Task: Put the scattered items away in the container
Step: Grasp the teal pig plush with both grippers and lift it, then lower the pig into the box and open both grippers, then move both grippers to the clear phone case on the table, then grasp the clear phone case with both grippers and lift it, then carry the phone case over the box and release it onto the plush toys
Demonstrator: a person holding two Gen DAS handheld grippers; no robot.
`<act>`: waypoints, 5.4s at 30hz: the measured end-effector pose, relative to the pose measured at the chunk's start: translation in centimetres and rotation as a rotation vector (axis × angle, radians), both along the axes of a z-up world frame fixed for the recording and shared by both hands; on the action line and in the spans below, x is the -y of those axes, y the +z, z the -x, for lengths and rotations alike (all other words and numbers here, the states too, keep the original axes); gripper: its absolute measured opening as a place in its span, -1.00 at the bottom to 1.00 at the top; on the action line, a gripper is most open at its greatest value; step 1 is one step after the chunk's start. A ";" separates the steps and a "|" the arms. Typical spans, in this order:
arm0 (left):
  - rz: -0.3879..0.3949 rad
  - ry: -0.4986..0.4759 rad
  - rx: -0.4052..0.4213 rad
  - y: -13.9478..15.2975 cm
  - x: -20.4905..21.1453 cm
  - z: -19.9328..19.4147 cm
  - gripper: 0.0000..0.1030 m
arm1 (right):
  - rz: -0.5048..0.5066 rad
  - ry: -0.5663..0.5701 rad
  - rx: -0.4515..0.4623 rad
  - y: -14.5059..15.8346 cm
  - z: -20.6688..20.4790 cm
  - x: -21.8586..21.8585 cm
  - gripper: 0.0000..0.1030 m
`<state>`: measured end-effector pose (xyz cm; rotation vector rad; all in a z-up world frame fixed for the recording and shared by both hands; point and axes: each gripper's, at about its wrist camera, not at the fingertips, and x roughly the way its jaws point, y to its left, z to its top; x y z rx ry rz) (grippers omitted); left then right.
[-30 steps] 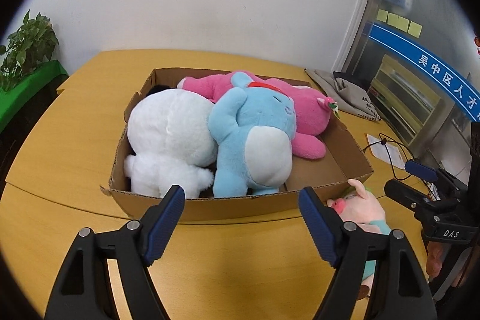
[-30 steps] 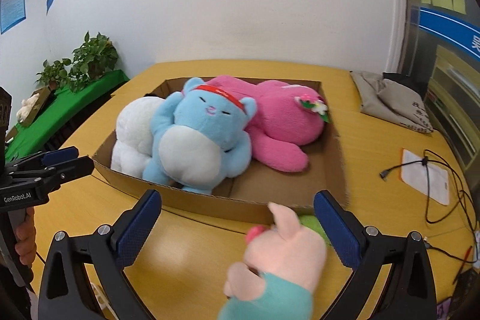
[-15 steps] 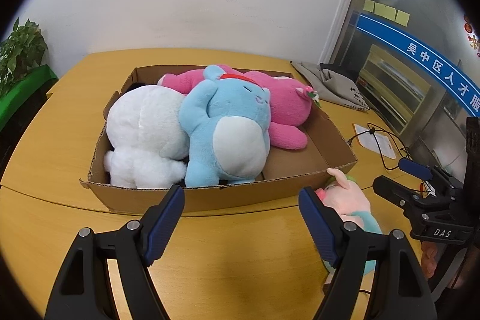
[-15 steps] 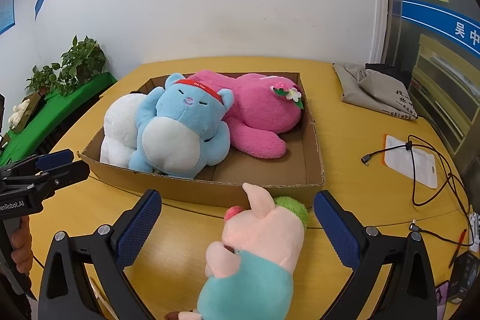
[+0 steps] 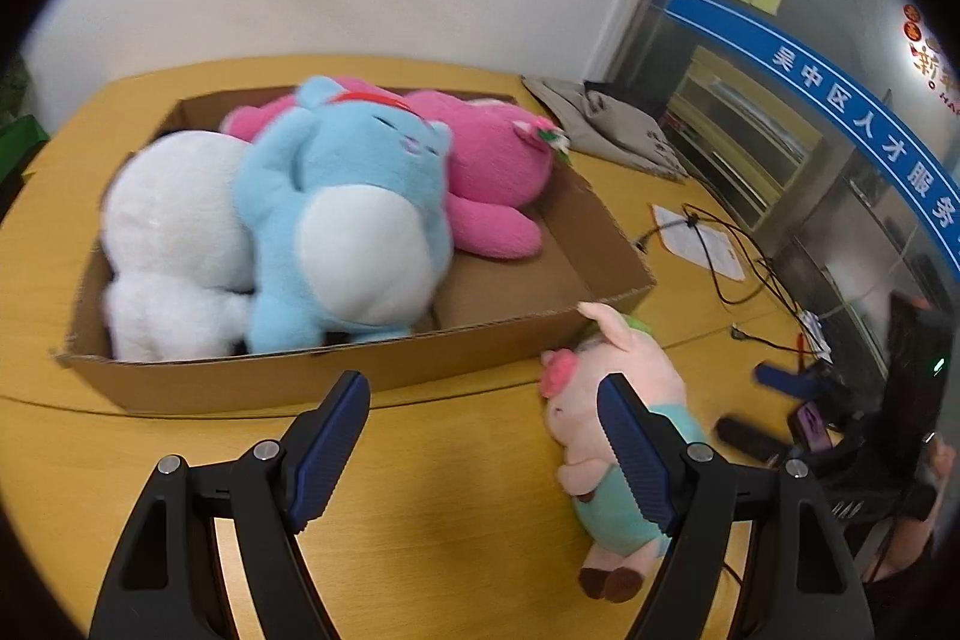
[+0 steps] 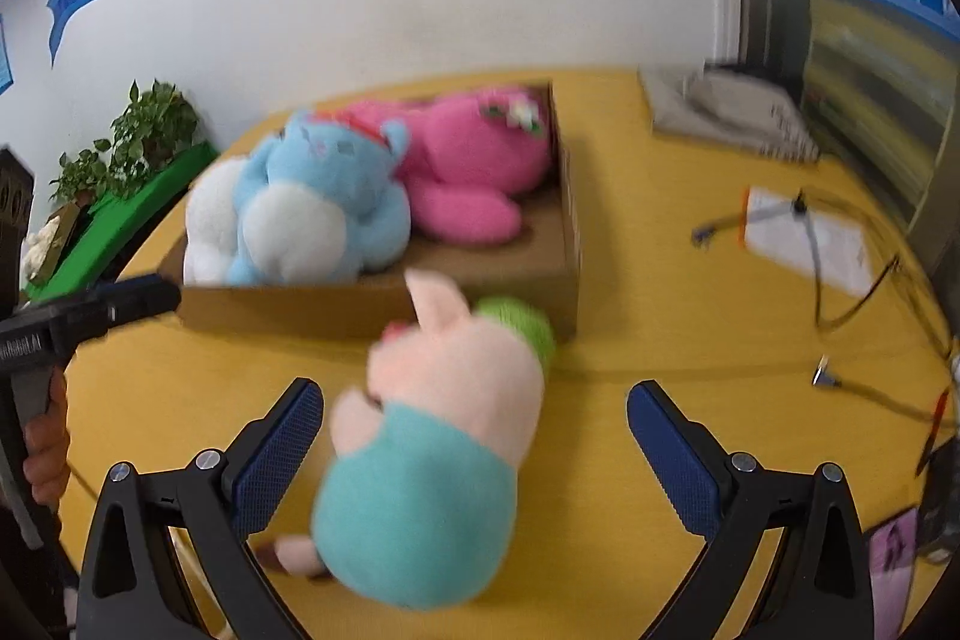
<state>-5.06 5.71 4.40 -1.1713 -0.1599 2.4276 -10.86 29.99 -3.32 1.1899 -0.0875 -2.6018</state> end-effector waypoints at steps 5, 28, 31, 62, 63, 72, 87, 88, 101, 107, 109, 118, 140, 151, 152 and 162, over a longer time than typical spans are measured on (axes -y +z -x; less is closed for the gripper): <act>-0.027 -0.087 0.076 -2.1 -3.8 2.1 0.52 | 0.064 0.060 0.103 -4.5 -0.4 1.1 0.93; -0.113 -0.210 -0.001 3.8 -5.8 4.3 -0.12 | 0.192 0.271 -0.150 1.1 -1.9 3.8 0.31; -0.081 -0.195 -0.081 7.7 -6.6 8.1 -0.12 | 0.166 0.283 -0.239 4.7 1.5 4.0 0.31; 0.044 -0.126 0.007 1.2 -5.7 12.1 0.11 | 0.065 0.061 -0.097 1.8 7.6 1.0 0.76; 0.038 -0.111 0.005 0.9 -4.8 11.2 0.11 | 0.062 0.063 -0.123 2.4 7.4 1.0 0.76; 0.019 0.022 0.174 -5.4 1.5 8.9 0.11 | -0.015 0.061 -0.048 -2.0 9.6 2.8 0.55; 0.094 0.160 -0.062 2.8 11.2 -5.9 0.50 | -0.063 0.149 -0.085 1.8 -3.4 6.9 1.00; 0.092 0.173 -0.060 2.4 12.2 -7.4 0.50 | -0.063 0.146 -0.102 1.7 -4.7 7.1 1.00; 0.159 0.008 0.207 -8.3 14.5 -14.0 0.35 | -0.066 0.277 0.099 -5.0 -13.6 11.3 0.86; 0.187 -0.006 0.269 -11.2 13.9 -13.6 -0.46 | -0.095 0.288 0.200 -9.2 -14.1 14.4 0.44; 0.184 -0.024 0.283 -11.2 13.7 -13.9 -0.69 | -0.144 0.294 0.180 -9.3 -14.5 15.4 0.35; 0.108 -0.033 0.297 -11.4 12.6 -14.9 -0.88 | -0.166 0.311 0.165 -9.4 -13.7 15.2 -0.73; 0.053 -0.043 -0.007 3.0 9.9 -6.6 -0.87 | -0.158 0.252 -0.174 6.3 -4.1 12.1 -0.81; 0.077 -0.015 -0.141 9.5 9.5 7.2 -0.86 | -0.191 0.266 -0.297 14.0 9.1 13.3 -0.81; 0.079 -0.014 -0.144 9.7 9.4 8.6 -0.86 | -0.189 0.262 -0.297 14.3 10.8 13.4 -0.81; 0.079 0.028 0.024 3.1 8.3 24.1 -0.86 | -0.223 0.224 -0.170 9.7 26.4 14.8 -0.81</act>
